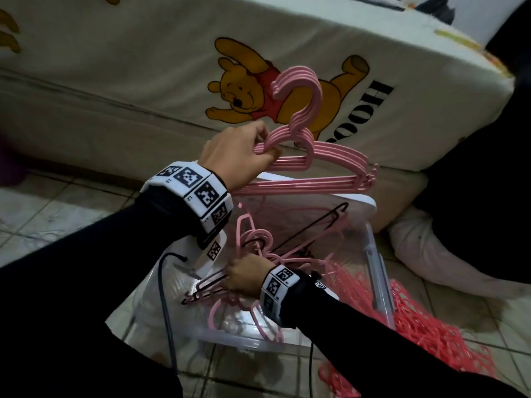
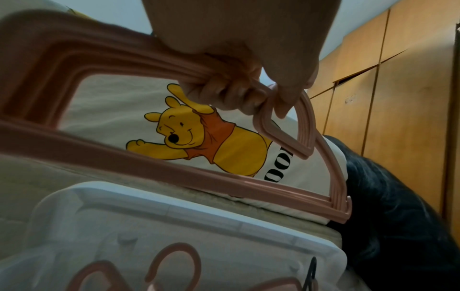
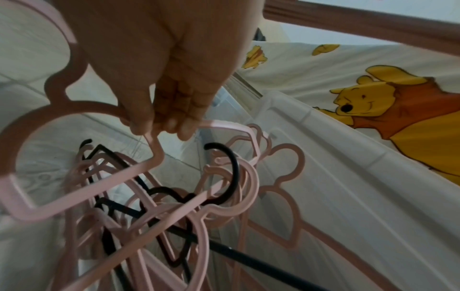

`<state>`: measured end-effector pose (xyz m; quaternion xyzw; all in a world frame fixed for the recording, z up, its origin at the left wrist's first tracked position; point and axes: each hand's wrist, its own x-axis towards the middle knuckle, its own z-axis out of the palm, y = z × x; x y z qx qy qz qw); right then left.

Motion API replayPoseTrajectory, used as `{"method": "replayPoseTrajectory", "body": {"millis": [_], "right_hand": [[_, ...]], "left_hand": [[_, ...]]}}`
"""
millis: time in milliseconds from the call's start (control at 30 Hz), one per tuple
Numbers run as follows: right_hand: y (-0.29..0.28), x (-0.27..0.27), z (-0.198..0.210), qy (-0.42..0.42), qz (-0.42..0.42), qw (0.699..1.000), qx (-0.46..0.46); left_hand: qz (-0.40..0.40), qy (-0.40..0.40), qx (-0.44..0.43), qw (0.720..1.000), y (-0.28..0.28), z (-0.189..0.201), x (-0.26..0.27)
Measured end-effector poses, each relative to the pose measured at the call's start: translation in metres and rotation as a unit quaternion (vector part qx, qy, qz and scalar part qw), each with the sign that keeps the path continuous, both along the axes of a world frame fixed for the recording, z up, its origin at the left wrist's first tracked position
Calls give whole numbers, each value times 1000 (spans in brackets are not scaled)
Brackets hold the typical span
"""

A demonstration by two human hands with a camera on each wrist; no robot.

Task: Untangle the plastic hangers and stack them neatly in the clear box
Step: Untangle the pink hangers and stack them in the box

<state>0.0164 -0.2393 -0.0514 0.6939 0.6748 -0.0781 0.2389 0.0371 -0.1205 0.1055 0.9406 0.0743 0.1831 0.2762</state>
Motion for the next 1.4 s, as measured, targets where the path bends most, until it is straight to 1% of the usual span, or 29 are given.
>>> {"method": "replayPoseTrajectory", "body": {"millis": [167,267,333,400,467,500,567,600,667,700,733,767,800,833,867,900,967,1033,1100,1200,1300,1333,1400], "right_hand": [[7,-8,-1,-4,-12,1000,5],[15,-7,-1,11,-7,1000,13],[20,-7,0,40,-15,999,9],[28,-10,0,55,25,998,28],[33,-12,2,62,9,997,35],[34,-12,5,45,11,998,42],[35,-12,20,22,29,996,77],[34,-11,33,38,42,992,112],[29,-10,61,98,72,972,201],[26,-8,70,106,75,960,247],[25,-6,78,116,63,955,267],[25,-4,86,128,36,959,250],[25,-3,92,100,3,967,233],[23,0,98,50,-32,977,204],[19,3,103,6,-51,979,197],[12,6,108,-18,-55,979,198],[-2,12,116,-9,-65,971,228],[-21,20,121,0,-92,965,245],[-40,29,125,16,-138,952,273],[-61,43,131,48,-232,915,325],[-73,54,139,96,-313,862,388],[-75,56,142,110,-329,843,410],[-78,60,147,120,-346,816,446]], "left_hand": [[3,-9,4,1000,-4,6,-7],[6,-13,10,1000,-3,6,-10],[8,-13,10,1000,-1,5,-11],[13,-12,11,1000,2,3,-10],[17,-14,15,1000,6,3,-10],[20,-15,15,1000,8,3,-10],[20,-19,17,999,12,3,-9],[20,-19,16,999,15,4,-9],[27,-21,13,999,19,6,-9],[32,-24,10,999,20,7,-9],[37,-28,5,999,21,8,-9],[44,-35,-2,998,21,10,-9],[51,-44,-11,998,21,12,-10],[55,-54,-23,997,20,14,-11],[54,-63,-39,996,20,17,-11],[48,-70,-60,995,21,19,-12],[36,-74,-104,991,22,23,-13],[29,-73,-126,989,24,25,-14],[19,-70,-133,988,26,24,-15],[12,-46,-127,991,26,20,-15],[-8,3,-138,990,24,14,-14],[-16,16,-138,990,23,12,-14],[-28,35,-127,991,20,8,-13]]}}
